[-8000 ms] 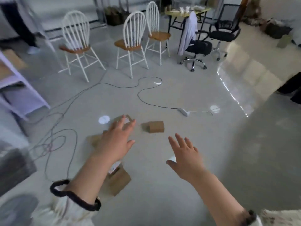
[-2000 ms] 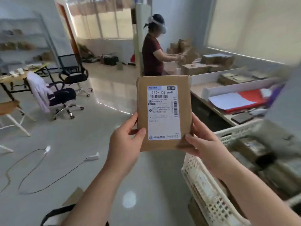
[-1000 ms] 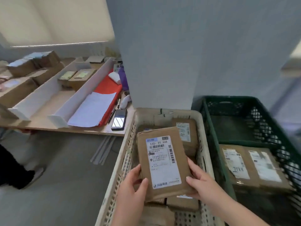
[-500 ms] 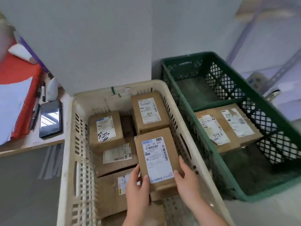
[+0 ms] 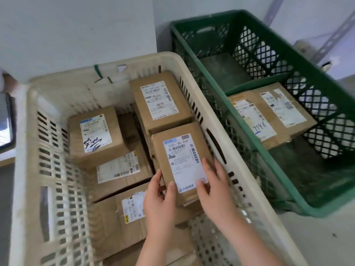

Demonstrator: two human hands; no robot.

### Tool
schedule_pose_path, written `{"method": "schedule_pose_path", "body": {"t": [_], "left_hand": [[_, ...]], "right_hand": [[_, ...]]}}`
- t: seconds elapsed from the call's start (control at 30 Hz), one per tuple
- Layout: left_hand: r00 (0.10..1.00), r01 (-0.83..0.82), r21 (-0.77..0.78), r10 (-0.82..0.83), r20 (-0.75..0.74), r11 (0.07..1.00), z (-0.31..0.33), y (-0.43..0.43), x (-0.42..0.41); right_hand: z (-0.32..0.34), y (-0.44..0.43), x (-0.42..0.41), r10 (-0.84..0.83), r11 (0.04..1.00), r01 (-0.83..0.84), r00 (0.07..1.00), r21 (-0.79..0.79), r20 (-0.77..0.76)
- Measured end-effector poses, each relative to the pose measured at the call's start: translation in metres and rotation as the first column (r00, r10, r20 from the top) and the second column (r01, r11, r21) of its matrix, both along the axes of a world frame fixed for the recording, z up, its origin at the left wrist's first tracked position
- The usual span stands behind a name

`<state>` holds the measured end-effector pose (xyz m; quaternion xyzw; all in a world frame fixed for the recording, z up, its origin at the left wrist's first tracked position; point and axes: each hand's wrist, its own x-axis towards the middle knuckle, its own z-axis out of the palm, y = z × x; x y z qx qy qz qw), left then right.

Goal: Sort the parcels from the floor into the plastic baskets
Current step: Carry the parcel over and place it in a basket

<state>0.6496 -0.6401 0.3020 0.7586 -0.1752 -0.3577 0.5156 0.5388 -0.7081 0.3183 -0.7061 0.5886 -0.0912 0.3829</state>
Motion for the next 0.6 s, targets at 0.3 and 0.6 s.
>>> {"method": "schedule_pose_path", "body": {"t": [0.3, 0.6], "left_hand": [[1.000, 0.000, -0.014, 0.000, -0.007, 1.000, -0.005, -0.003, 0.006], [0.998, 0.047, 0.061, -0.049, 0.030, 0.997, -0.004, -0.005, 0.013]], "right_hand": [[-0.005, -0.010, -0.001, 0.118, 0.991, -0.128, 0.973, -0.042, -0.201], [0.000, -0.018, 0.003, 0.204, 0.975, -0.222, 0.918, -0.015, -0.340]]}}
